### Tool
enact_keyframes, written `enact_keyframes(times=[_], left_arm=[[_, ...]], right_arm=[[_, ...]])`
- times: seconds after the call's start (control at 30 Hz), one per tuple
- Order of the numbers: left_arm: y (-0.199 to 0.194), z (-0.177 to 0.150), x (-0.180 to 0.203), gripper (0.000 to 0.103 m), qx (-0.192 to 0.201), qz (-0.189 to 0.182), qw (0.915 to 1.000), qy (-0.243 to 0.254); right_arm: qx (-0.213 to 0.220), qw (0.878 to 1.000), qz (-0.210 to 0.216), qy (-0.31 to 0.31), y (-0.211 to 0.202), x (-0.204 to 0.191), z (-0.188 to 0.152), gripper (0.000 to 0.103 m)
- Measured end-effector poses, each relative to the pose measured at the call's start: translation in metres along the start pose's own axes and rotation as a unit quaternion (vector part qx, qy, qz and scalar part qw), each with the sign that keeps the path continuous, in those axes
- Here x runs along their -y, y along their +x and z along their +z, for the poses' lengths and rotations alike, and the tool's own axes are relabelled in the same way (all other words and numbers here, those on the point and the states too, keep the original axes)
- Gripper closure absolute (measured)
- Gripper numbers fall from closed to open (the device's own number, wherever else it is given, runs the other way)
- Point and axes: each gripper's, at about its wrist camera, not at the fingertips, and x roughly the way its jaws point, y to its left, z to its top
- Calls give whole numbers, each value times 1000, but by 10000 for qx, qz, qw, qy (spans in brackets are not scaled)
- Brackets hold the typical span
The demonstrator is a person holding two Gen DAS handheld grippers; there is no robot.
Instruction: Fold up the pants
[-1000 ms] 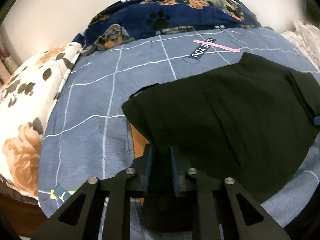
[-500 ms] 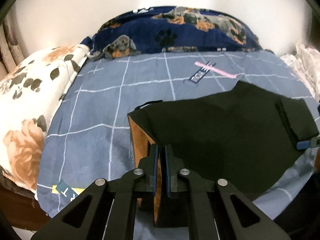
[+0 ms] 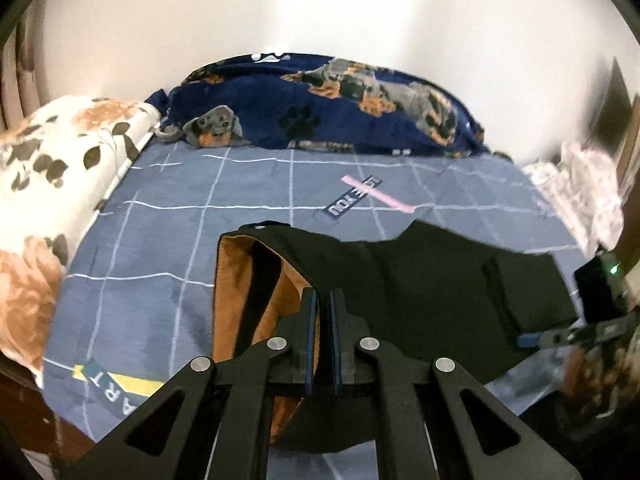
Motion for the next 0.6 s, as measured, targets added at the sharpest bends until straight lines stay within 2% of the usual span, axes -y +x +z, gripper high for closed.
enact_keyframes(times=[0.23, 0.37, 0.47, 0.6], left_arm=[[-5, 3, 3, 96, 56, -153, 9997, -203], [0, 1, -4, 96, 42, 80, 9998, -195], [10, -3, -27, 96, -90, 234, 9990, -381], [30, -14, -49, 96, -487, 475, 9974, -253]], right_arm=[[5, 9998, 117, -145, 2, -10, 2, 31], [5, 9994, 204, -267, 5, -19, 5, 30], [-34, 9994, 210, -279, 6, -18, 1, 30], [-14, 9996, 220, -186, 5, -14, 2, 30]])
